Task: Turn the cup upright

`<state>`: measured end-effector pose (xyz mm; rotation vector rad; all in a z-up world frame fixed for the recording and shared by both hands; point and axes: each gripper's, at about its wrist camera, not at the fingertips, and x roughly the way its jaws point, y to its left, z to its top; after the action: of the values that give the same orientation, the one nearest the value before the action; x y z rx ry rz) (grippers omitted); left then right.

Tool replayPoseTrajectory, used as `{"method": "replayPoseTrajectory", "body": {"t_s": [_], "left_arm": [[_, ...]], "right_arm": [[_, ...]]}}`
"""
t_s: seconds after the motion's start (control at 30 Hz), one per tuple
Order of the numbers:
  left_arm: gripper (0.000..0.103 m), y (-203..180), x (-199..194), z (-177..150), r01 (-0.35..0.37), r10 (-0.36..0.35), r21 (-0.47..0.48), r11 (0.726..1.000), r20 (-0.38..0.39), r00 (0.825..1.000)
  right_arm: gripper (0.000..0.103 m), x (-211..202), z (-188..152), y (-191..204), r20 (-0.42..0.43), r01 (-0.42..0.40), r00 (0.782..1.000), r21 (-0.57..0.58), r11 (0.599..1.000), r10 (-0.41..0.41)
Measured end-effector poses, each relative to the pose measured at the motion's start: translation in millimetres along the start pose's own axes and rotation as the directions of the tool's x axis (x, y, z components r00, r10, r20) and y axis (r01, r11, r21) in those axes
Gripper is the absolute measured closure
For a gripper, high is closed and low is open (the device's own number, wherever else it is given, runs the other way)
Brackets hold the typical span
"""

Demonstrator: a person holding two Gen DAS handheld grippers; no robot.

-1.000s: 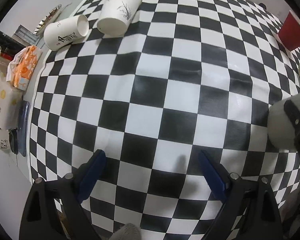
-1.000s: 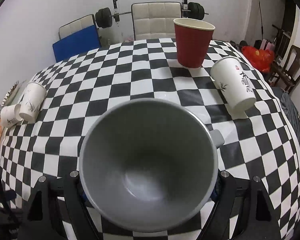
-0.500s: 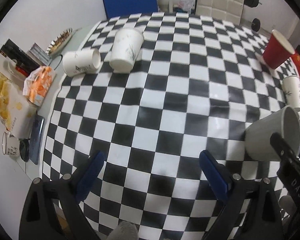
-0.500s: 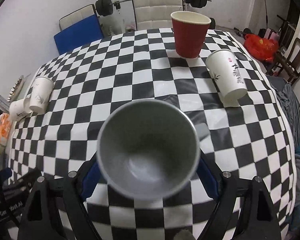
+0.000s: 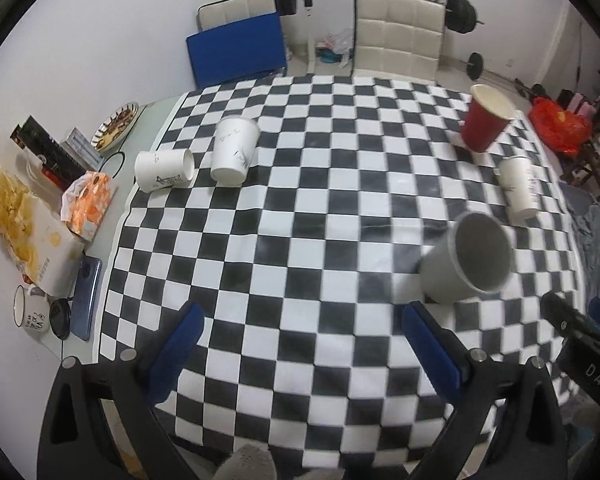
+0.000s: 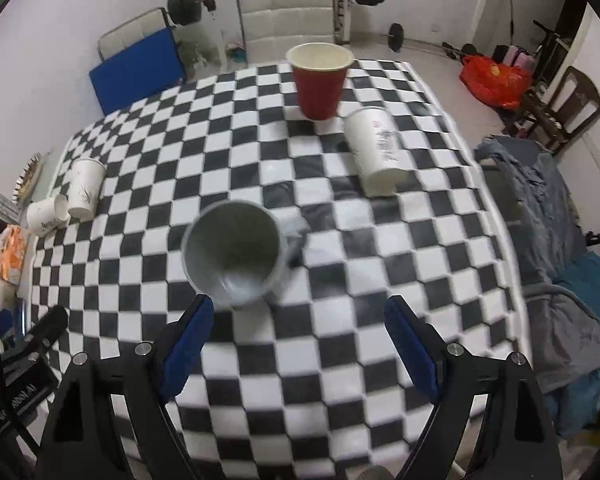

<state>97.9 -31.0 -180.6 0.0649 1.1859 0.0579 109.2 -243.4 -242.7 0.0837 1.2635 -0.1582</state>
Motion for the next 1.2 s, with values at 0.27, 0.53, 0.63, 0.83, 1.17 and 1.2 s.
{"method": "replayPoseTrajectory", "body": {"t_s": [0.27,0.53,0.63,0.83,1.17,1.2], "left_arm": [[0.002,-10.7,-75.7,-11.3,0.098,-0.099,0.049,0.994,0.016,0.995],[0.002,-15.9,-149.4,-17.6,0.131,-0.138,0.095,0.987,0.075,0.988],[0.002,-12.6,-169.4,-17.4,0.135,-0.142,0.081,0.988,0.092,0.986],[0.002,-6.7,-195.0,-18.5,0.137,-0.143,0.059,0.989,0.125,0.982],[0.002,-1.2,-206.2,-19.1,0.130,-0.135,0.044,0.991,0.156,0.978],[0.002,-1.0,-206.3,-19.6,0.130,-0.135,0.043,0.991,0.157,0.978]], "right_arm": [[0.015,-99.6,-16.4,-17.8,0.014,0.028,1.000,-0.005,1.000,-0.028],[0.015,-196.5,-23.1,-22.7,0.092,0.039,0.995,-0.001,0.999,-0.039],[0.015,-218.4,-25.0,-24.5,0.103,0.029,0.994,0.007,1.000,-0.029],[0.015,-254.1,-31.3,-24.8,0.135,0.030,0.990,-0.001,1.000,-0.029],[0.015,-274.1,-31.0,-22.5,0.146,0.050,0.988,-0.017,0.999,-0.047],[0.015,-274.9,-31.1,-22.4,0.145,0.049,0.988,-0.021,0.999,-0.046]]}}
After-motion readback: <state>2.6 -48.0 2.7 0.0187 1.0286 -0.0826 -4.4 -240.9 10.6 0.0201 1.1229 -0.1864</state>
